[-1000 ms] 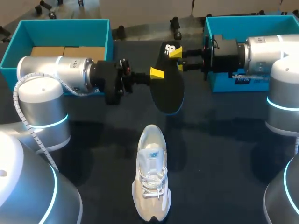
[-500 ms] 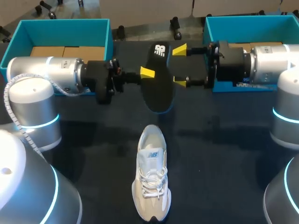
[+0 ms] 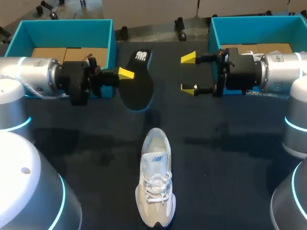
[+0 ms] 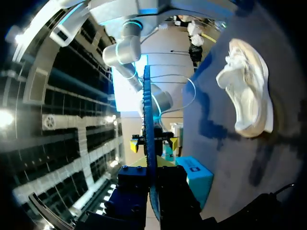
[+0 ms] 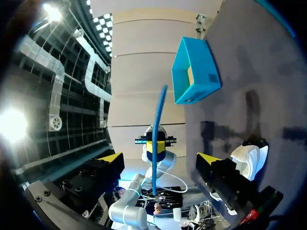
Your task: Take the shoe out of the shoebox, open the shoe tongue, remove and reinsert the insole, then place the shoe into the shoebox
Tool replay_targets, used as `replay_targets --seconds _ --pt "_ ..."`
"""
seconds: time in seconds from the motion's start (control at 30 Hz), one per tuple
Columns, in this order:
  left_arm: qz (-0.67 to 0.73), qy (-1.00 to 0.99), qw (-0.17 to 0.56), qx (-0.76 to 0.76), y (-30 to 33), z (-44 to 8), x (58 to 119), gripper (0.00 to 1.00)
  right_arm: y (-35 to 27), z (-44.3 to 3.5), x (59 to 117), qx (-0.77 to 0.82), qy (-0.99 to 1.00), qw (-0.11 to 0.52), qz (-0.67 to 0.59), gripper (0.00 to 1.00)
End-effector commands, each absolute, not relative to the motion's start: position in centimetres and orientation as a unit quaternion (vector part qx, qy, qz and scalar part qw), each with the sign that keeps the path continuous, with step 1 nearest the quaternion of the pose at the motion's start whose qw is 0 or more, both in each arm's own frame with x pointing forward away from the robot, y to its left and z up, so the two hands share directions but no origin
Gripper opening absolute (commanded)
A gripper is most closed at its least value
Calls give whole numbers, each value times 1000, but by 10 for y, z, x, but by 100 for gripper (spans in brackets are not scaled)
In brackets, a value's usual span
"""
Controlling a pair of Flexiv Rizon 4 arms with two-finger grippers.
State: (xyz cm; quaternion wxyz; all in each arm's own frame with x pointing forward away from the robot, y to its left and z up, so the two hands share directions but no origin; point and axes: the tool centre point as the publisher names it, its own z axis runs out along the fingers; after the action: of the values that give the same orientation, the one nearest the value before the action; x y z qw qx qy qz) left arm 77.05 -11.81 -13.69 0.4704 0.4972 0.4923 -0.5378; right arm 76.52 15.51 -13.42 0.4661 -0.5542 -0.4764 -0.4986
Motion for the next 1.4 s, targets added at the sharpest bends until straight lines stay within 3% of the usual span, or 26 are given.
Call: replay_targets --seconds 0.03,0.13,0.57,1.0,1.4 --pt "-587 592 334 440 -104 -127 758 0 156 -135 765 -555 -476 465 -499 100" --pt "-611 616 274 414 -101 -123 756 0 156 -135 765 -555 -476 465 -499 100" --pt "-611 616 274 414 -101 -123 756 0 156 -135 765 -555 -476 465 -499 100" --pt "-660 717 10 227 -110 -110 745 0 156 -135 765 -555 -476 465 -499 100" --pt "-656 736 -139 92 -102 -103 756 0 156 -135 765 -555 -476 465 -499 100"
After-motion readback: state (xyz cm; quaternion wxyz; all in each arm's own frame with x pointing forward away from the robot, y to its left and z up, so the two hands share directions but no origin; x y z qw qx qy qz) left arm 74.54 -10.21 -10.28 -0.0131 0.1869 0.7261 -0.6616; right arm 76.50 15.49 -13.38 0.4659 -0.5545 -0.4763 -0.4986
